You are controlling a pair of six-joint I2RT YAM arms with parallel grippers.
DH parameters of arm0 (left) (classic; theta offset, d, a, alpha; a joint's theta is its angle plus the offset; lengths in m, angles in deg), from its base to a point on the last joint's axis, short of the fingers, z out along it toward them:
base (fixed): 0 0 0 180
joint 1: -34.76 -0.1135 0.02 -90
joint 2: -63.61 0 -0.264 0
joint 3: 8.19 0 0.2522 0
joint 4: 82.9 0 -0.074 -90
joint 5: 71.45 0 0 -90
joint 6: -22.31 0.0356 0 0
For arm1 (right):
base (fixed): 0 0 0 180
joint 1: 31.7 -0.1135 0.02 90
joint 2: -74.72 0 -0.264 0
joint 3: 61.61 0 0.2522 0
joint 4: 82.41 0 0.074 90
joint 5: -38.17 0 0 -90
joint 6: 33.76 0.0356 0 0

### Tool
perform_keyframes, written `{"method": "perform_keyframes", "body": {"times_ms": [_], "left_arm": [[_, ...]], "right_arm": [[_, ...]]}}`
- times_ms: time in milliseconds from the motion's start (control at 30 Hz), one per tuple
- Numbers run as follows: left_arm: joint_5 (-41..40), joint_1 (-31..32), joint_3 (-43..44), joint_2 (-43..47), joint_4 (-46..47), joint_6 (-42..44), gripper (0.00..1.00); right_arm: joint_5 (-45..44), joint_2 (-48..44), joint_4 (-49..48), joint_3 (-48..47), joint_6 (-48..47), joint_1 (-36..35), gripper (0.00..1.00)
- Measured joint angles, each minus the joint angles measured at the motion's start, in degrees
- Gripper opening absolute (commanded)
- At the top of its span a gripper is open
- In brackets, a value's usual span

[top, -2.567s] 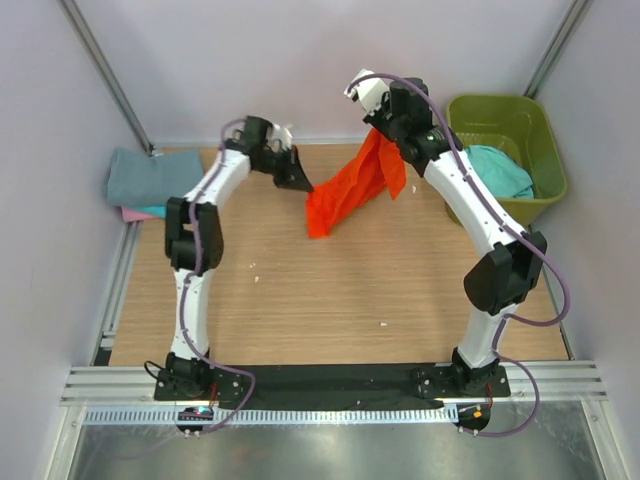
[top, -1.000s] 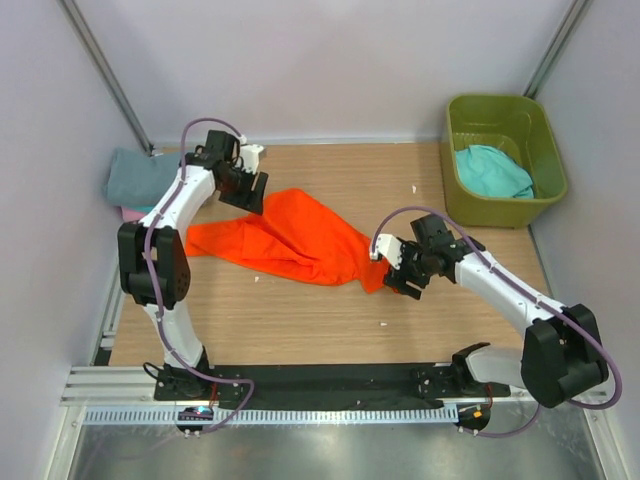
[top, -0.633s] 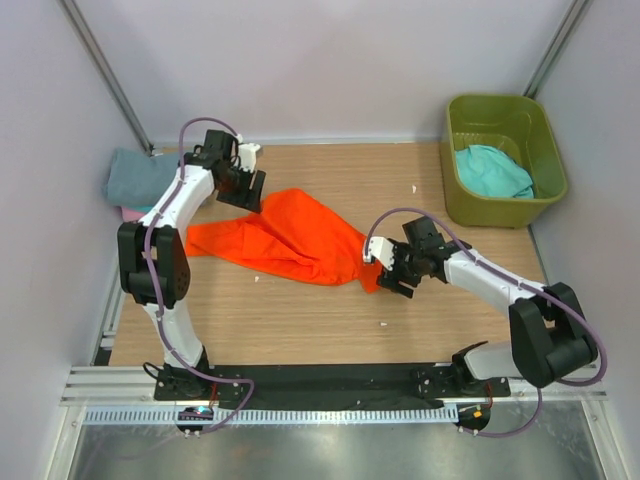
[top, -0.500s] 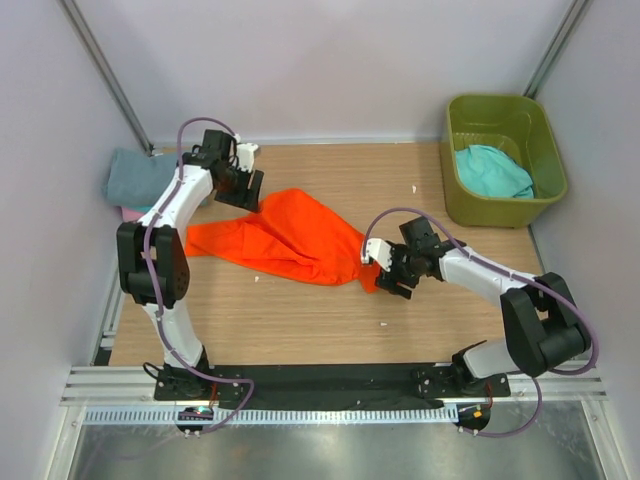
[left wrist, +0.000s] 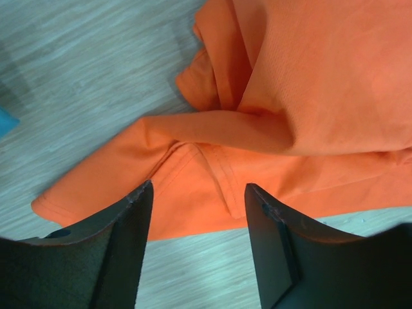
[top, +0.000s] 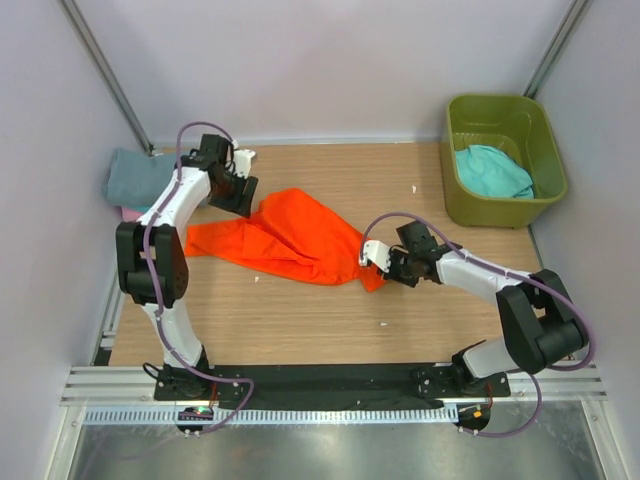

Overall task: Fold and stack the t-shirts
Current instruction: Flatten the tshirt out

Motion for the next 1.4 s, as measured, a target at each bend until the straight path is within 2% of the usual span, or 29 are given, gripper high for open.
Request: {"method": "perform_keyframes", "body": {"times_ms": [100,133,267,433,567,800,1400], "left_arm": [[0.61,-0.68,0.11,-0.76,-1.27,0.37,0.48],[1.11,-1.01,0.5,-1.33,-2.16,0.57,0.48],[3.67,-2.29,0.94,-3.74,-5.31,0.85,0.48],[7.34,-3.76,-3.54,-3.56,-6.82,-0.07,0.49],[11.19,-4.5,-7.26,-3.56,-8.2,-0.85,0.48],[16.41,-4.55,-8.11,-3.61,-8.28,-2.71,0.45],[17.16,-5.16,-11.69,-5.42,-6.8,-3.45,0.44]], "right_arm": [[-1.7,-0.09,-0.96,0.09,0.28,0.0,0.13],[-2.12,-0.09,-1.09,0.0,0.35,0.0,0.13],[-3.23,-0.07,-1.14,-0.57,0.55,0.0,0.13],[-3.74,0.24,-0.92,-2.49,0.76,0.0,0.13],[-3.96,1.14,-0.85,-4.26,0.85,0.0,0.13],[-4.35,2.19,-0.66,-4.35,0.85,0.0,0.14],[-4.55,2.84,-0.5,-4.9,1.38,0.0,0.13]]}}
